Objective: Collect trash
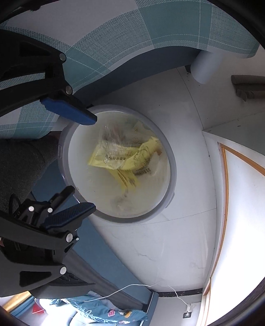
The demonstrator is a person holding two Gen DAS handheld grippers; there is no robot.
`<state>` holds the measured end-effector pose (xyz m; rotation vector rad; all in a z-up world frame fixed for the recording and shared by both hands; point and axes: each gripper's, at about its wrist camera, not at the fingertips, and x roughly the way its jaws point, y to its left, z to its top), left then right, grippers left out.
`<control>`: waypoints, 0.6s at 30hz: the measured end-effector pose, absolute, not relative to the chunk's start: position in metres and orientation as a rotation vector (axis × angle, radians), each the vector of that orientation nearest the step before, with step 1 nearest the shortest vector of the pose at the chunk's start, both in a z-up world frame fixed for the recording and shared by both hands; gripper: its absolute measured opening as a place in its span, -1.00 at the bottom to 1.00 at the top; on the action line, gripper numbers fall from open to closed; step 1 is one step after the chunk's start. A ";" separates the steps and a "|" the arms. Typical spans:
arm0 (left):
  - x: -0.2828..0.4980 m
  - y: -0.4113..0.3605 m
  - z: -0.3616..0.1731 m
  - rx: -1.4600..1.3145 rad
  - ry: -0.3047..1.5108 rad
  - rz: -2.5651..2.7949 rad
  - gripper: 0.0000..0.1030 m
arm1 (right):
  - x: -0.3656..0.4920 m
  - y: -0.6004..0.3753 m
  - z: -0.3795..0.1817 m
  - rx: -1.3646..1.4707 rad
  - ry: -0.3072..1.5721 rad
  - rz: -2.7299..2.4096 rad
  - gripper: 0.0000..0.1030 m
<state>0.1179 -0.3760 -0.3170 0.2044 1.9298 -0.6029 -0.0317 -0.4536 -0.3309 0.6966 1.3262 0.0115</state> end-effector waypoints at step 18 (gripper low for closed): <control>0.096 -0.369 -0.236 0.423 1.544 -0.608 0.47 | -0.058 -0.504 -0.269 0.770 1.156 -0.138 0.12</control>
